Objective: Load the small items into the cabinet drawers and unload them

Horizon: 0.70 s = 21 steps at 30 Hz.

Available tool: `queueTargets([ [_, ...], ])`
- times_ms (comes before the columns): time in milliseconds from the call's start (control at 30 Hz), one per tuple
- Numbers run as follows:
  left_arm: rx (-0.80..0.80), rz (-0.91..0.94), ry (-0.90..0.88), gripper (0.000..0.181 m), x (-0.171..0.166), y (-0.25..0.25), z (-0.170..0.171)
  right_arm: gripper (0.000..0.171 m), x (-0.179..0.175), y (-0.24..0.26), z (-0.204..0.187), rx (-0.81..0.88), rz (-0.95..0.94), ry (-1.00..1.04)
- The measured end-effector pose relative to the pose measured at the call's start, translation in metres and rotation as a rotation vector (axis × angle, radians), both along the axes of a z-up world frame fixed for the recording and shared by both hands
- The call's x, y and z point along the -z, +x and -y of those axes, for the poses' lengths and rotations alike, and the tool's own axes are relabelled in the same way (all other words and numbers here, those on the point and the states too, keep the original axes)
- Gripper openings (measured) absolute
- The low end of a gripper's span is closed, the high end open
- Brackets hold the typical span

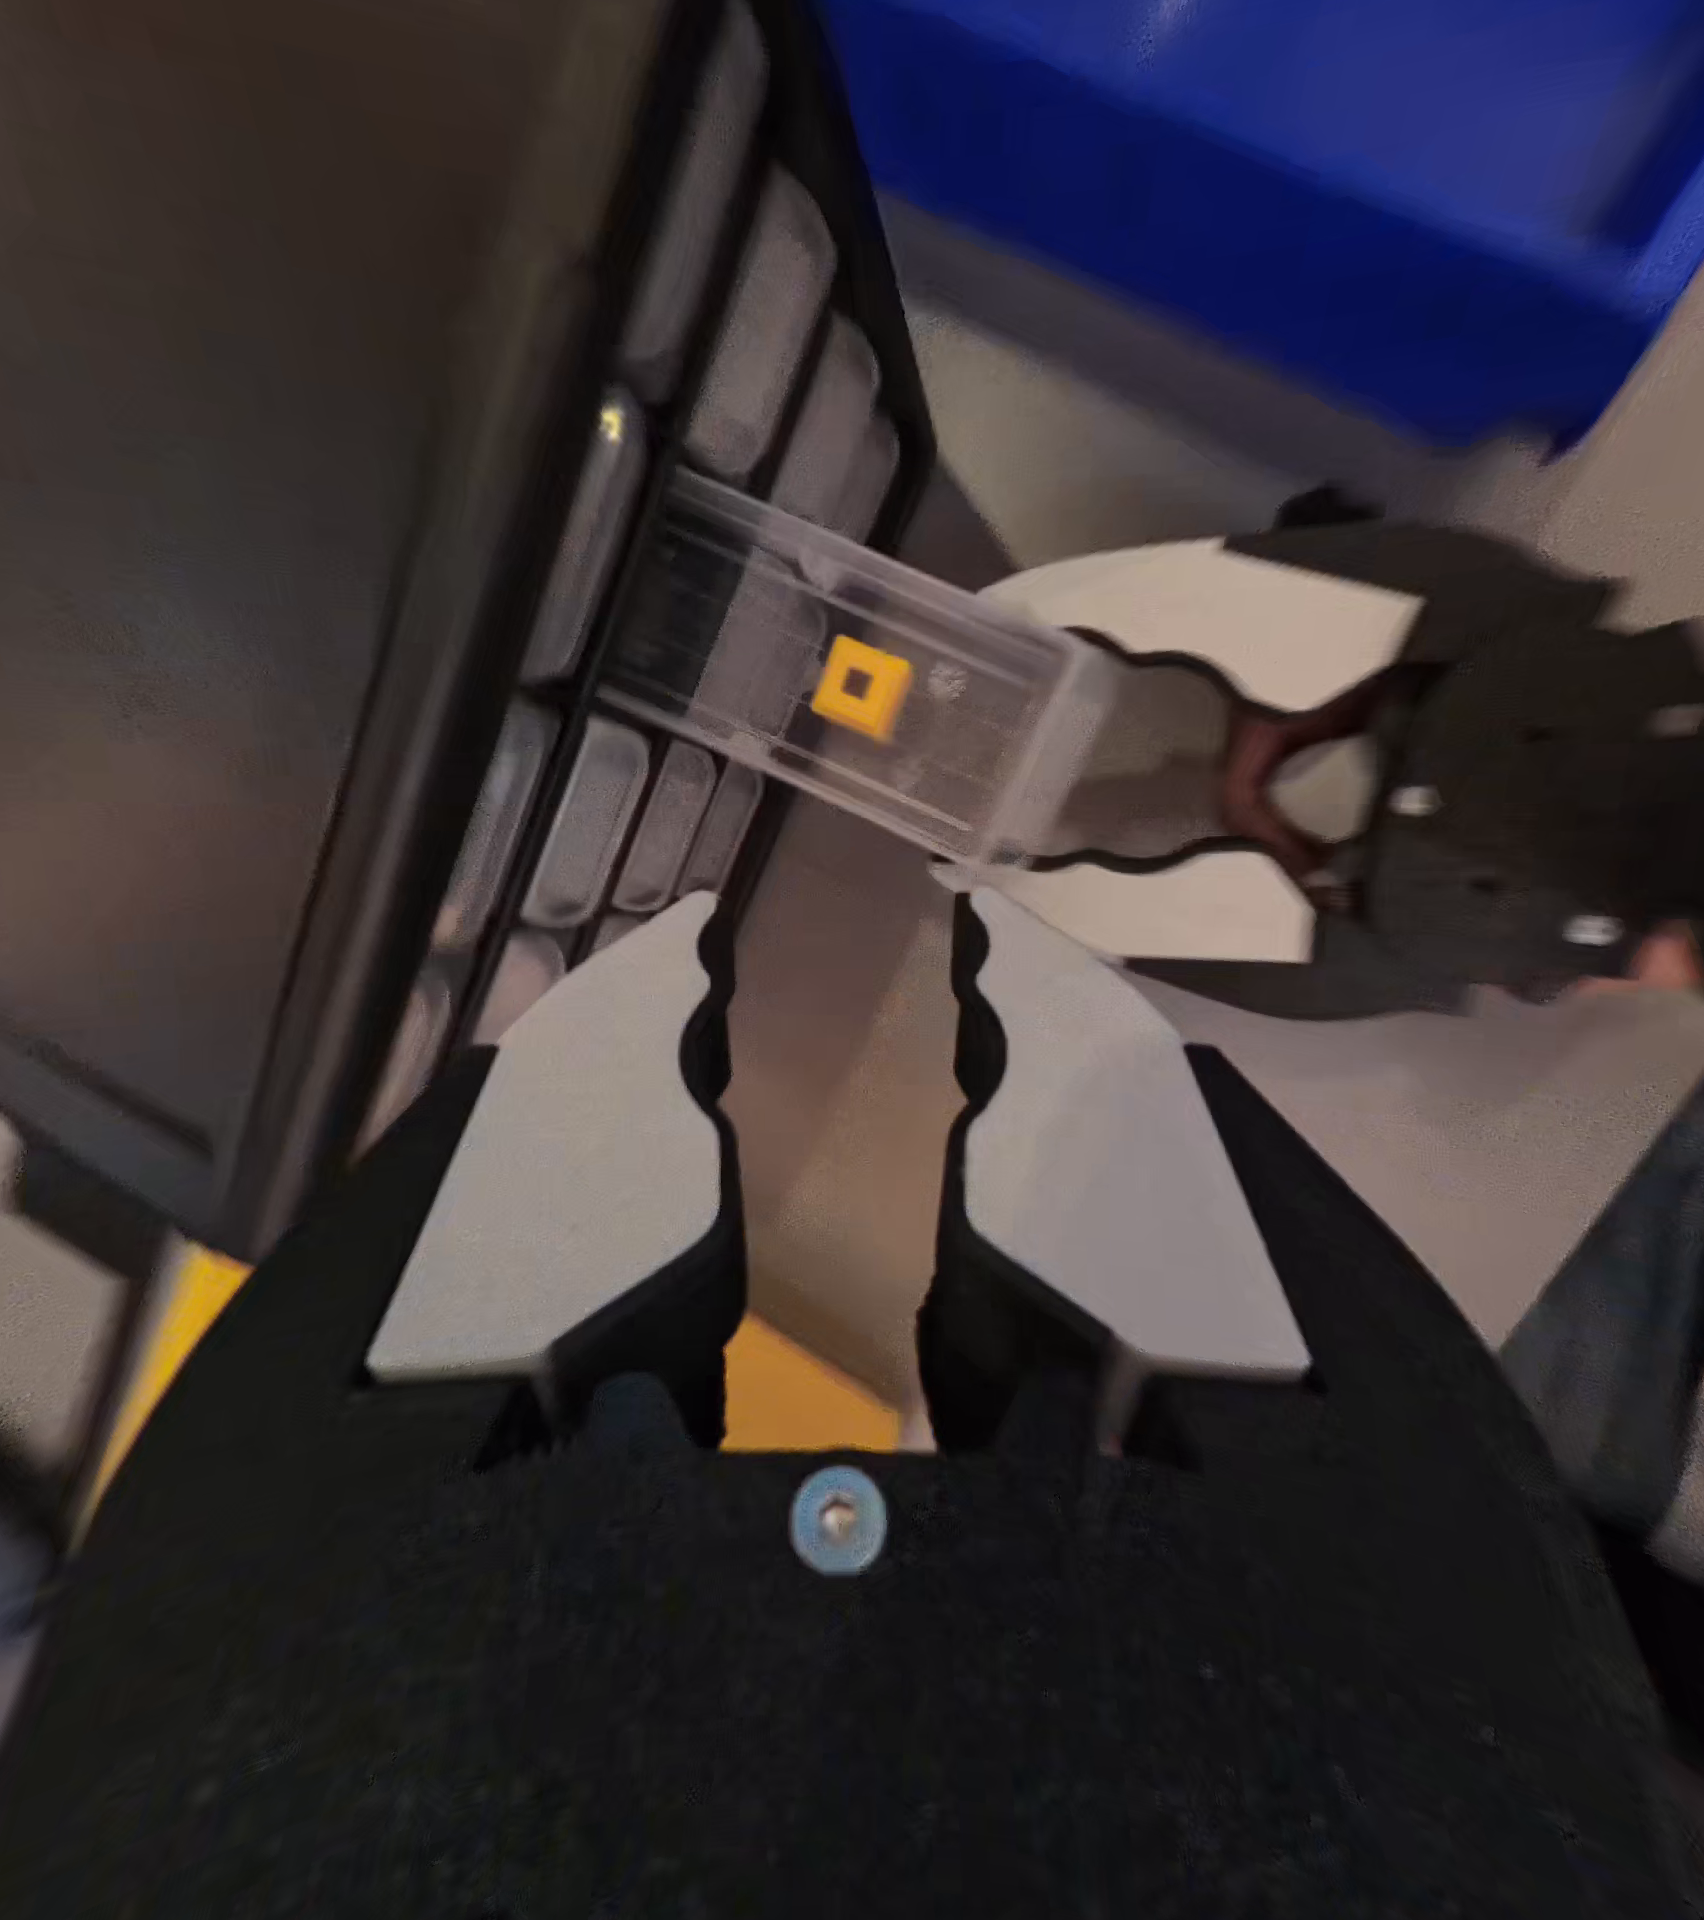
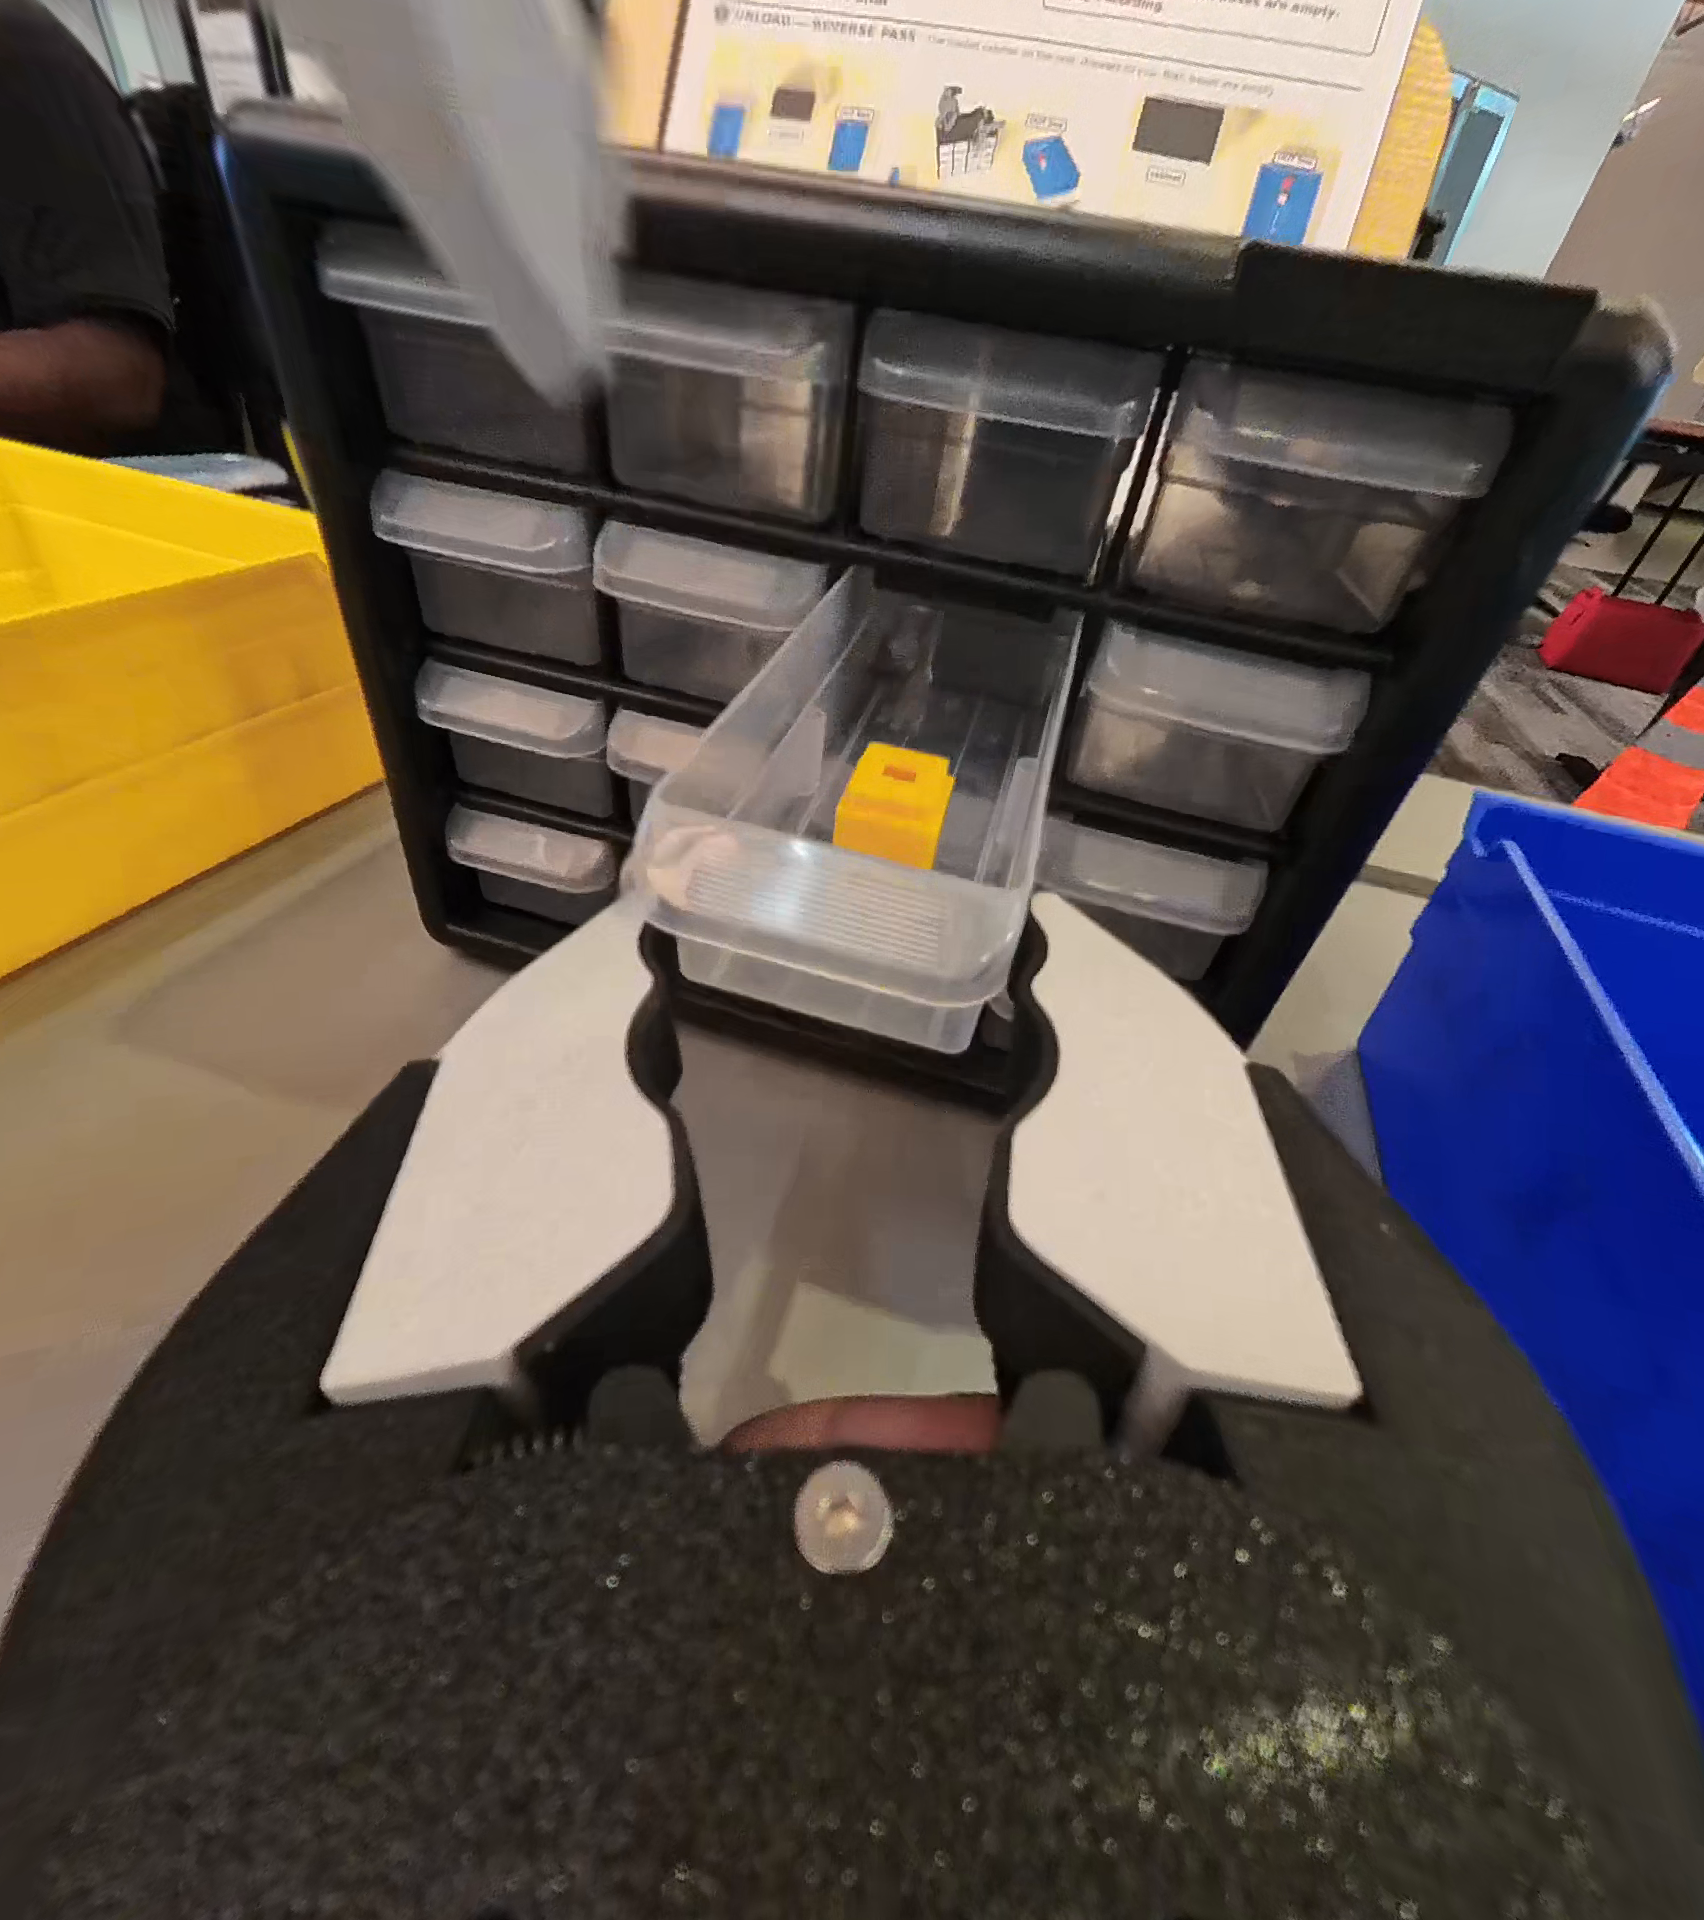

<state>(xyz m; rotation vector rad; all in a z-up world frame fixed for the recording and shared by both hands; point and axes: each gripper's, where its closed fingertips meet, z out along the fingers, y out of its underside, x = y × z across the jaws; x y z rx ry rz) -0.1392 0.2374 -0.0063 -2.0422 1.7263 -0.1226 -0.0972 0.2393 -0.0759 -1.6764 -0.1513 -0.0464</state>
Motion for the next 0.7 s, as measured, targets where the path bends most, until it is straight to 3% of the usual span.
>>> queueTargets([
  [100,-0.182,0.425,-0.065,0.033,-0.021,-0.035,0.02,0.061,-0.006,0.002,-0.019,0.0,0.036,-0.028],
  [200,-0.396,0.667,-0.125,0.026,0.011,-0.077,0.04,0.067,-0.006,0.005,-0.041,-0.005,0.082,-0.057],
  [267,-0.578,0.654,-0.069,0.025,0.055,-0.111,0.051,0.075,0.005,0.009,-0.045,-0.015,0.084,-0.121],
  [333,-0.64,0.707,-0.105,0.025,0.085,-0.126,0.08,0.072,0.016,0.007,-0.033,-0.05,-0.001,-0.149],
  [433,-0.675,0.829,-0.148,0.028,0.111,-0.135,0.122,0.017,0.008,-0.002,-0.013,-0.113,-0.114,-0.074],
  [533,-0.684,0.804,-0.128,0.032,0.13,-0.138,0.139,0.002,-0.017,-0.001,-0.016,-0.087,-0.081,0.053],
  [700,-0.627,0.805,-0.129,0.036,0.124,-0.13,0.14,0.013,-0.016,0.001,-0.045,-0.065,-0.108,-0.018],
])
